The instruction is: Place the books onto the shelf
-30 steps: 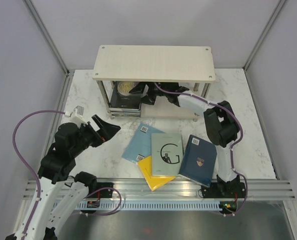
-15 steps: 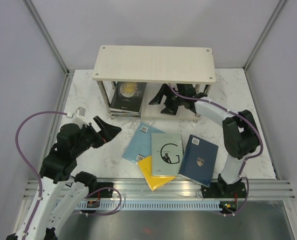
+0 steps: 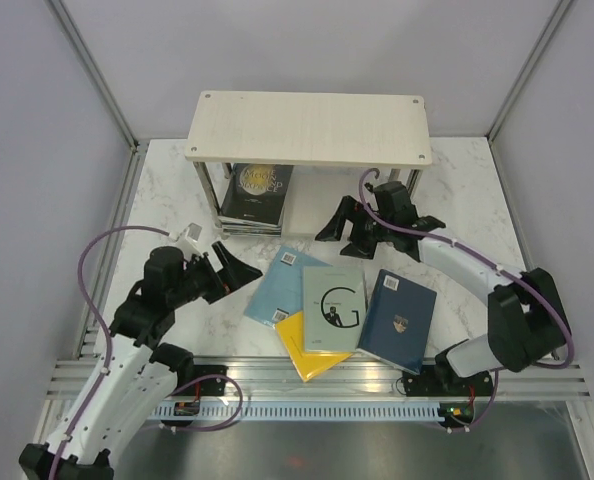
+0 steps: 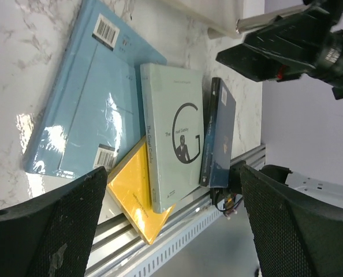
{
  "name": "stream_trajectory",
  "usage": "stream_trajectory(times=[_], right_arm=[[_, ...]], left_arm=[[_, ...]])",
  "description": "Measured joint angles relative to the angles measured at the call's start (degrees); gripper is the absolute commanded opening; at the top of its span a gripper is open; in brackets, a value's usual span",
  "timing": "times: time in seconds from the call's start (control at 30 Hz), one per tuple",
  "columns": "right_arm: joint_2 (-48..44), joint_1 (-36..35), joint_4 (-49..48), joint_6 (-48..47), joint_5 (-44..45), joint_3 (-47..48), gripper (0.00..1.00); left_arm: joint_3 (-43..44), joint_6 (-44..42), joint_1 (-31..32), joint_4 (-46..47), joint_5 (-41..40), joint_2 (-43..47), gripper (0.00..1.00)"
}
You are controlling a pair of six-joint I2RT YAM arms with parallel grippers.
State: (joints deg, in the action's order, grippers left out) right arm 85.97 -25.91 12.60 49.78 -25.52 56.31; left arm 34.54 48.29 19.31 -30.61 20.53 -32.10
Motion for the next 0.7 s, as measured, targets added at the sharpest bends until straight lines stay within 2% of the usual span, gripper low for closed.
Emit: stream_trajectory(times=[0.17,0.27,0.3,0.37,0.4,0.57,0.7], right_arm=[[-12.74,-0.63,3.41,-2.19,0.33,-8.2,0.98],[-21.57,-0.7,6.4,-3.34,1.14,-13.44,0.98],[-23.47,-0.7,7.04,-3.52,1.38,-14.8,0.96],[-27.32,-0.7,8.2,-3.63,1.51,-18.32,0.86],[-28.74,-0.7,9.57,-3.63,1.49,-20.52,0.86],[-28.04,-0.7,12.76,-5.6,2.29,-22.27,0.81],[-26.56,-0.7,13.53,-7.56,3.8,-22.27,0.77]], left_arm=[[-6.69,1.64,1.62,5.55,4.7,-3.43,0.97],[-8.11,2.71,5.79,10.1,5.07,-7.72,0.97],[-8.35,3.19,7.43,12.31,5.09,-9.51,0.97],[-8.68,4.13,10.93,16.96,4.7,-13.53,0.96],[-8.7,4.83,13.25,20.28,4.52,-17.35,0.96],[-8.35,6.12,18.73,30.64,2.21,-31.15,0.95],[-8.09,6.4,19.71,35.85,1.95,-40.02,0.95]])
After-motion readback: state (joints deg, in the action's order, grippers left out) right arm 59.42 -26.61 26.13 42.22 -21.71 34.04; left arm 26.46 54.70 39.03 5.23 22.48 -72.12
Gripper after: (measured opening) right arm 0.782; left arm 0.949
